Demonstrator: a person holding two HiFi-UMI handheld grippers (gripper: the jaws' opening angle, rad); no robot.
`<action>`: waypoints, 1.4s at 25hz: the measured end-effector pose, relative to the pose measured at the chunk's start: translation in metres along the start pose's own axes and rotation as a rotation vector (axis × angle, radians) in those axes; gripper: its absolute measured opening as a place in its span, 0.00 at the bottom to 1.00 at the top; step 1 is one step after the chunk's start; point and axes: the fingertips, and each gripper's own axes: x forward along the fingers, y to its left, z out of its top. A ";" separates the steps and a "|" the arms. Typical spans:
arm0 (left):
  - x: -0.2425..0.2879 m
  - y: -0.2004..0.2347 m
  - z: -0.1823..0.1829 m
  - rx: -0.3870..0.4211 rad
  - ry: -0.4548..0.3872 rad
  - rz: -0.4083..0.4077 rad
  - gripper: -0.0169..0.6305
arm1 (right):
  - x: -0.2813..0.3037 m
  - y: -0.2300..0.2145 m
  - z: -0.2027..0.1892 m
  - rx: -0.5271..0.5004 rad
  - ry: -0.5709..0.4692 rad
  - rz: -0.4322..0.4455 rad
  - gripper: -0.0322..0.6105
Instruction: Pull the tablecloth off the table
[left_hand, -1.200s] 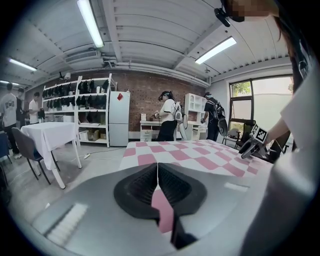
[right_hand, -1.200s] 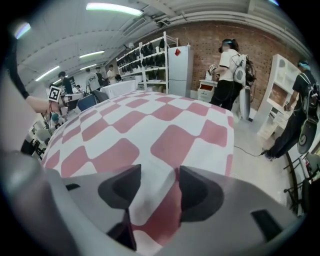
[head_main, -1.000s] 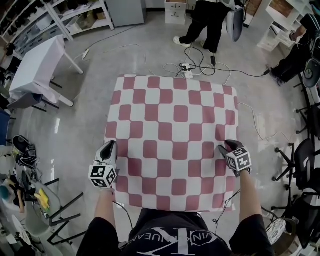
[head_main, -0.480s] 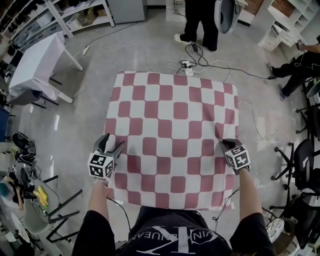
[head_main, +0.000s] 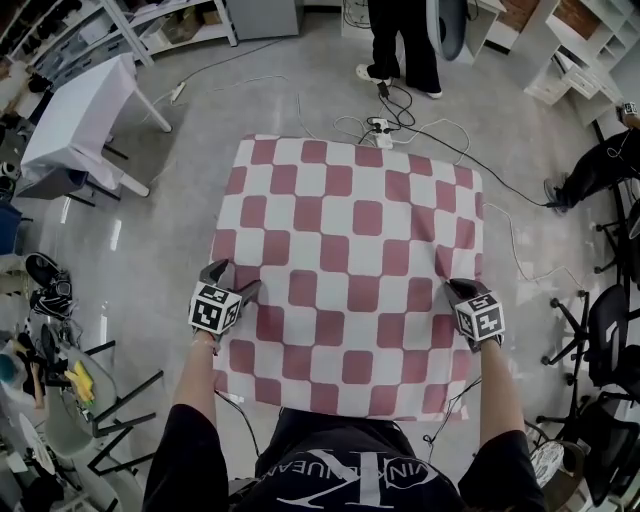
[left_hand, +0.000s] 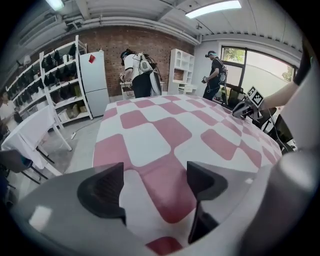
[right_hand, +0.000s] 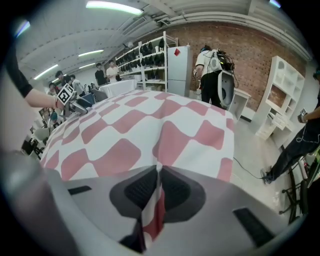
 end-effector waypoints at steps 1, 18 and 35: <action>0.000 0.002 -0.001 -0.012 0.006 -0.001 0.61 | 0.000 0.001 0.001 0.001 -0.001 0.001 0.12; -0.004 0.003 0.000 -0.147 0.035 0.062 0.17 | 0.000 0.008 0.005 -0.014 -0.012 -0.062 0.07; -0.042 -0.005 0.032 -0.265 -0.135 -0.049 0.05 | -0.037 0.000 0.023 0.225 -0.203 -0.019 0.06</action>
